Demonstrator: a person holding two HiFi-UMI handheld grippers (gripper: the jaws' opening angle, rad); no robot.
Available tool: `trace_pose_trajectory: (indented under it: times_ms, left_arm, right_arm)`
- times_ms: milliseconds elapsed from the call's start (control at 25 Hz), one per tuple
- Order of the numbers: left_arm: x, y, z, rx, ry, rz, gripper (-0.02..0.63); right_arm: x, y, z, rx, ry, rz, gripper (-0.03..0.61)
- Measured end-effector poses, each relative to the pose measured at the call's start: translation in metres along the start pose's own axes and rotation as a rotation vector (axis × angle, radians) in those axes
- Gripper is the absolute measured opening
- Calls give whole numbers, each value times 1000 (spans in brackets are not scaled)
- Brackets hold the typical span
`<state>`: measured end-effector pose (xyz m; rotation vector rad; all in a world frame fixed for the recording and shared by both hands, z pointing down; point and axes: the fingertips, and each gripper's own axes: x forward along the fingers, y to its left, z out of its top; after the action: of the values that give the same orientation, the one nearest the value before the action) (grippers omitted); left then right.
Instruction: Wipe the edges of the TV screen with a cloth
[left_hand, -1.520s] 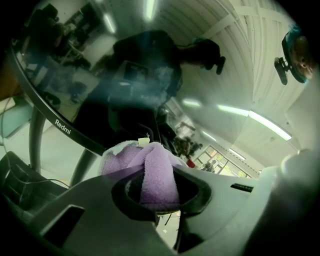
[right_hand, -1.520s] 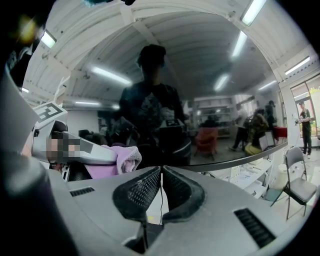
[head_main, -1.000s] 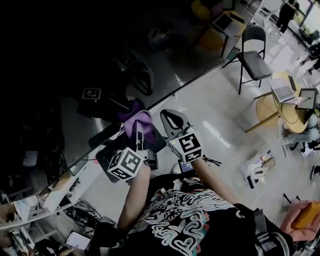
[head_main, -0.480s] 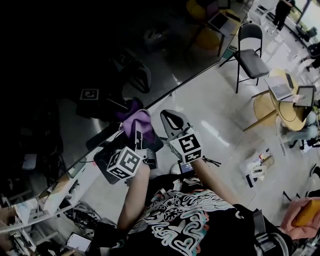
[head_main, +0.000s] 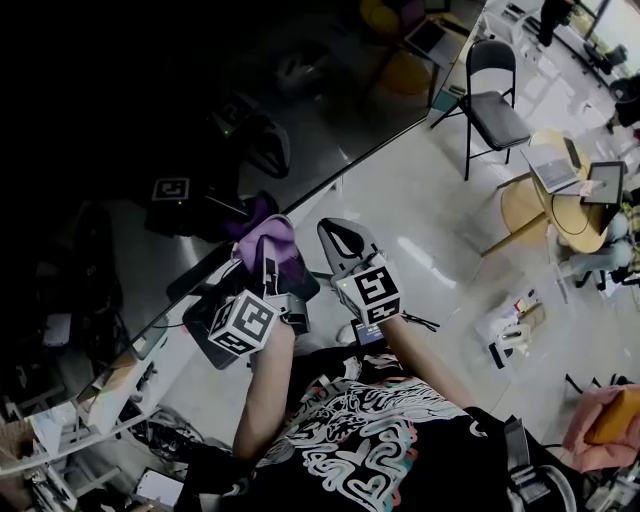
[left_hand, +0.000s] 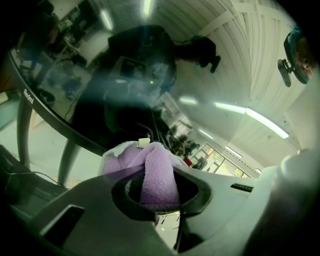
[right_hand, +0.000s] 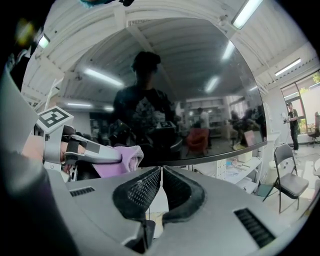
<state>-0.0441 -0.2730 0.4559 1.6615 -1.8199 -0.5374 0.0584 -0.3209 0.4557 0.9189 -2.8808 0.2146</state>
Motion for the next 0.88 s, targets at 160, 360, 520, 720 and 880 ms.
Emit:
trace_pose_trajectory:
  times_ms: [160,360,520,720,880]
  left_arm:
    - [1,1,3,-6,1,-10,67]
    - [7,-3,-2,-4,12,-23,67]
    - [17,-11,-10,-25,31,-44,67]
    - [30,-23,-18,-47,55,-77,67]
    - [36,-33,-21,-72,50,-92,66]
  right_arm:
    - [-6,-5,1,-3,-1,-31,35]
    - [-13,-17,3,-9,-9,-70,35]
    - [-18,-29,7,-9,-13,-94,35]
    - [-20,-48,7,-14,-11,-136,35]
    - [-19,-56,14,-3,-21,-156,35]
